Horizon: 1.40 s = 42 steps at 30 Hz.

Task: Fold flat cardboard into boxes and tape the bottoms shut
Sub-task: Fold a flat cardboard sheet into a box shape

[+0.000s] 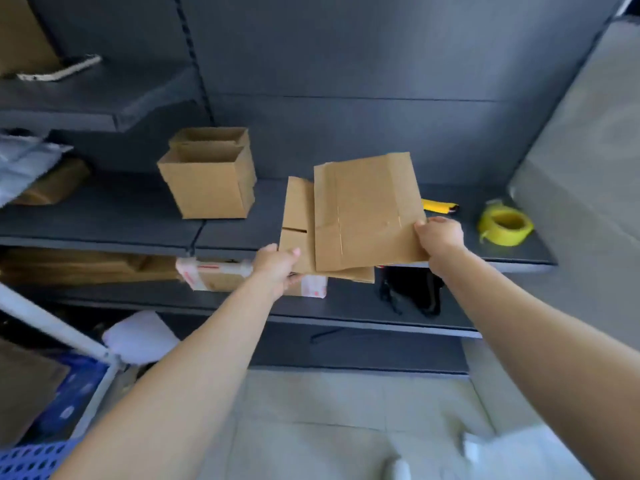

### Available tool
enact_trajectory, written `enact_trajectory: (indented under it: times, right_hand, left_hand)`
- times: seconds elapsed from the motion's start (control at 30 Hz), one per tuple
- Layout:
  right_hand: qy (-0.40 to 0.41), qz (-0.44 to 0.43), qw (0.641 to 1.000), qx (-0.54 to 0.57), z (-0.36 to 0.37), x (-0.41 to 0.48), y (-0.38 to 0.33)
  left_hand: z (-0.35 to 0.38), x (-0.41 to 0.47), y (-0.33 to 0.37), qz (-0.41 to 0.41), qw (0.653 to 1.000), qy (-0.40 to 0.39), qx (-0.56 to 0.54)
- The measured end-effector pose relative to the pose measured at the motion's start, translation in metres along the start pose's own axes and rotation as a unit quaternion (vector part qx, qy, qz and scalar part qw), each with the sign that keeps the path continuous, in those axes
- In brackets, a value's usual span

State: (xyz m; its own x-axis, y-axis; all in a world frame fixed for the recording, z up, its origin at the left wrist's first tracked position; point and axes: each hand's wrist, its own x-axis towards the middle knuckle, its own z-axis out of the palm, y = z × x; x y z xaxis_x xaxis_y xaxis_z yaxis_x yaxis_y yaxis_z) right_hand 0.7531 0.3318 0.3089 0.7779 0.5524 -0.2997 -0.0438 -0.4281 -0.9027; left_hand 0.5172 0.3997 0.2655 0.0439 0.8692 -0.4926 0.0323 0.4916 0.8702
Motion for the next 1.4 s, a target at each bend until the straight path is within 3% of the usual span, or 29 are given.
enact_trajectory:
  times: [0.1,0.17,0.2,0.37,0.87,1.0,1.1,1.17,1.4]
  right_hand:
    - [0.039,0.036,0.993,0.102,-0.050,0.040,0.002]
    - [0.050,0.049,0.995,0.070,-0.078,0.070,0.002]
    - [0.066,0.062,0.989,0.118,-0.091,0.086,0.004]
    - [0.083,0.055,0.995,0.017,-0.138,0.150,0.010]
    - [0.052,0.093,0.994,-0.038,-0.131,0.242,0.023]
    - [0.048,0.080,0.994,-0.053,-0.119,0.256,0.012]
    - [0.034,0.058,0.996,-0.062,-0.110,0.263,0.004]
    - [0.023,0.049,0.997,-0.060,-0.104,0.265,0.001]
    - [-0.027,-0.029,0.997,-0.066,-0.101,0.267,-0.027]
  left_hand:
    - [0.069,0.014,0.002,-0.028,0.999,-0.031,0.032]
    - [0.110,0.025,-0.001,-0.055,0.997,-0.039,0.046]
    - [0.127,0.030,-0.002,-0.068,0.995,-0.044,0.052]
    - [0.195,0.057,-0.011,-0.101,0.992,-0.040,0.056]
    - [0.246,0.117,-0.013,-0.137,0.985,0.038,0.099]
    - [0.249,0.129,-0.007,-0.089,0.965,0.065,0.239]
    - [0.245,0.132,0.004,-0.045,0.889,0.095,0.445]
    - [0.247,0.132,0.014,-0.011,0.849,0.103,0.518]
    - [0.294,0.100,0.067,0.155,0.891,-0.042,0.424]
